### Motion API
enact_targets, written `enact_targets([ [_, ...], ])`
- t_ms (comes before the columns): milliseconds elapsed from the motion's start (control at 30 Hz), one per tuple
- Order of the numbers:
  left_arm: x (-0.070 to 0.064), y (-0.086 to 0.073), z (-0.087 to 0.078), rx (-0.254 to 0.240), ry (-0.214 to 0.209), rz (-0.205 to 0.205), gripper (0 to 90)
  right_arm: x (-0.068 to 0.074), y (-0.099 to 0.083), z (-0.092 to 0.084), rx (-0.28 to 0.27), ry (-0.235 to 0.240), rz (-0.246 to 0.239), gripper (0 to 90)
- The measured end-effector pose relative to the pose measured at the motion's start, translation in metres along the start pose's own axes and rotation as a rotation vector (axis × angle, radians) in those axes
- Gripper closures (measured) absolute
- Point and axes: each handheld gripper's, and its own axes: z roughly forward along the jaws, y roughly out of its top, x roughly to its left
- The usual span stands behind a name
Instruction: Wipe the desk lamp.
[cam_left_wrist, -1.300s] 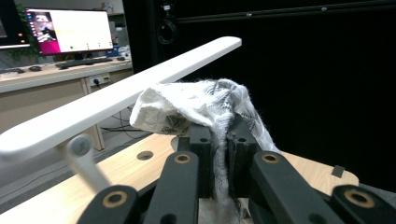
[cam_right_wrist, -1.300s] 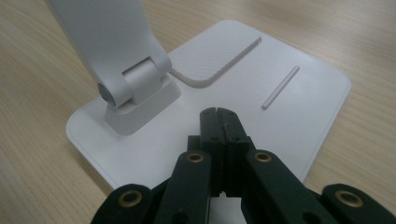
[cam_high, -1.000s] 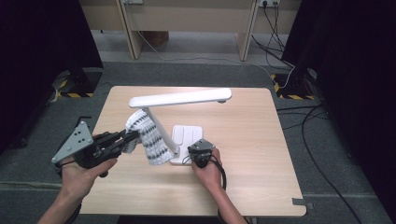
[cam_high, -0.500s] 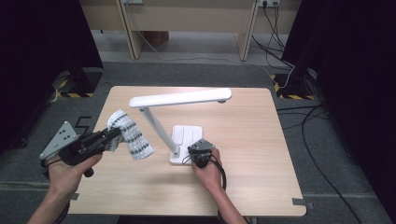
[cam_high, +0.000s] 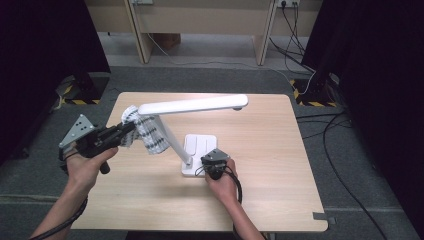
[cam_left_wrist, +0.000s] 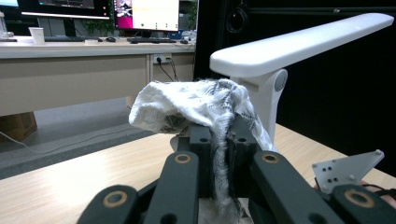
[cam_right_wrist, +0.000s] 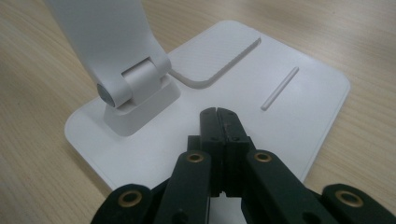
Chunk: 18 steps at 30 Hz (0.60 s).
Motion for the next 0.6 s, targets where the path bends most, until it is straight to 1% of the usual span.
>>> enact_targets([
  [200,-0.006,0.001,0.011,-0.008,-0.018,-0.014,83.5,0.0,0.0,0.0,0.0,0.0,0.0,90.0],
  [367,-0.009,0.001,0.015,-0.01,-0.022,-0.017,83.5,0.0,0.0,0.0,0.0,-0.001,-0.002,90.0],
  [467,-0.011,0.001,0.018,-0.01,-0.025,-0.012,83.5,0.0,0.0,0.0,0.0,0.0,0.0,90.0],
  [533,-0.012,0.002,0.019,-0.009,-0.025,-0.004,83.5,0.0,0.0,0.0,0.001,0.0,-0.002,90.0],
  [567,-0.012,0.002,0.02,-0.004,-0.025,0.009,83.5,0.0,0.0,0.0,0.0,-0.001,-0.001,90.0],
  [600,-0.012,0.002,0.02,-0.004,-0.025,0.009,83.4,0.0,0.0,0.0,0.0,-0.001,-0.001,90.0],
])
